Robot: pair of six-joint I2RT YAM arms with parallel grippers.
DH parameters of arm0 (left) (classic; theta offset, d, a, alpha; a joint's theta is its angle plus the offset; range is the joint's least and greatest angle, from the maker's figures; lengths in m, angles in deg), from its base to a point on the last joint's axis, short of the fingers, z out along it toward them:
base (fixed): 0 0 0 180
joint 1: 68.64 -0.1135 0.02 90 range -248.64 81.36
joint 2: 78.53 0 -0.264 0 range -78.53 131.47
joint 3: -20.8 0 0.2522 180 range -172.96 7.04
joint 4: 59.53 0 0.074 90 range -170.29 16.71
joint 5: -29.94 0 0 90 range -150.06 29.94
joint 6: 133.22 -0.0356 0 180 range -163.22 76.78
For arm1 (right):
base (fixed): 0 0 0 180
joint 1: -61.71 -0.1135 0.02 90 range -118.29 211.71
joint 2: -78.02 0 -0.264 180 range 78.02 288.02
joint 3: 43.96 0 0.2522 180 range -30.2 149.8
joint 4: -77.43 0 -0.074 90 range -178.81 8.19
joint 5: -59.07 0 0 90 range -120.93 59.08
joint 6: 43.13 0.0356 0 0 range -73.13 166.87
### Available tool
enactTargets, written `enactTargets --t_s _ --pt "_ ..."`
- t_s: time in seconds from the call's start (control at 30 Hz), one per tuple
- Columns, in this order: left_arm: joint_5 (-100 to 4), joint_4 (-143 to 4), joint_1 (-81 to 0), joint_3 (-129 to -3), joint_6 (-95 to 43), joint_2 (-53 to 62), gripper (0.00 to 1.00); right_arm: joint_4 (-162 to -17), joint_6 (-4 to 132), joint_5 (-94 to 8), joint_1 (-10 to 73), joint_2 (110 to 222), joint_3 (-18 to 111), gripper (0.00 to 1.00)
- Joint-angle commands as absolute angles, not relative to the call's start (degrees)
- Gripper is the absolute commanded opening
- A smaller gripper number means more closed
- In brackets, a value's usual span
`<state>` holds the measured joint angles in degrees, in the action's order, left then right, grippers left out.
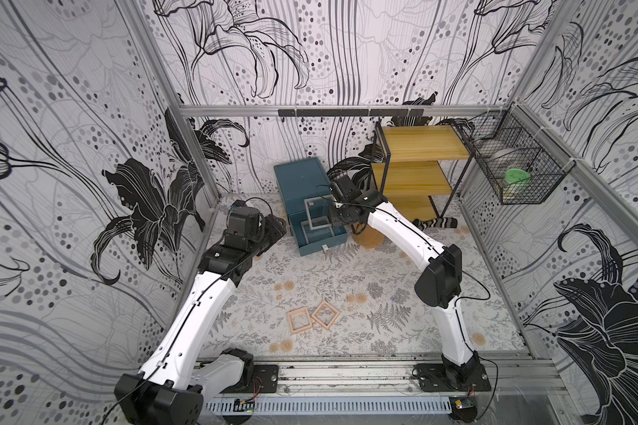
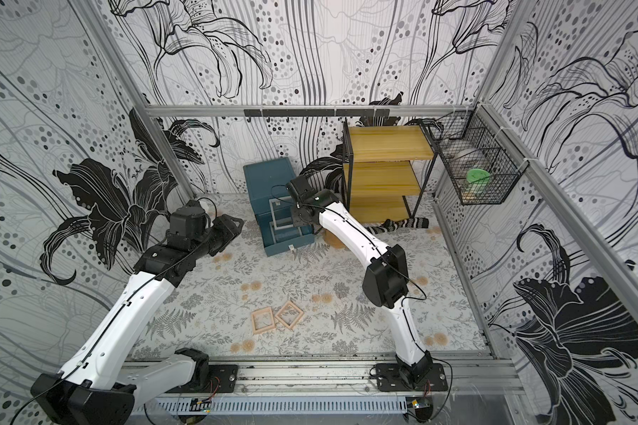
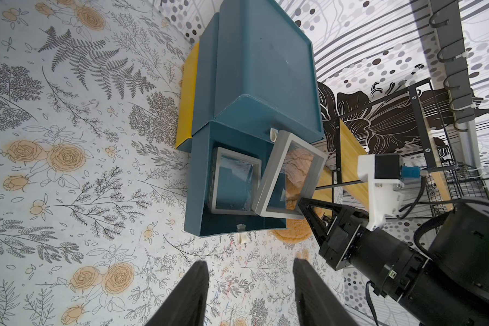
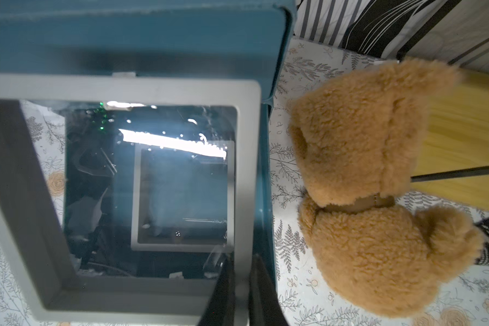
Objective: Place the brooch boxes into the drawer by color
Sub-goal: Place the brooch box in the drawer.
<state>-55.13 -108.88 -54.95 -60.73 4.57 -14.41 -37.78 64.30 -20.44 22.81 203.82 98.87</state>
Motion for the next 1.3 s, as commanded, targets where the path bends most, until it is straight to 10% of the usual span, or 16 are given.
enactTargets --t_s 0.0,1.27 --pt "-53.64 -107.26 -55.45 -61.78 2.99 -14.25 0.53 -36.85 62.84 -21.45 22.9 204.9 99.0 0.0" --pt "-51.71 -106.61 -55.46 -61.86 2.46 -12.49 0.53 -33.07 64.01 -23.71 21.89 216.27 106.91 0.0"
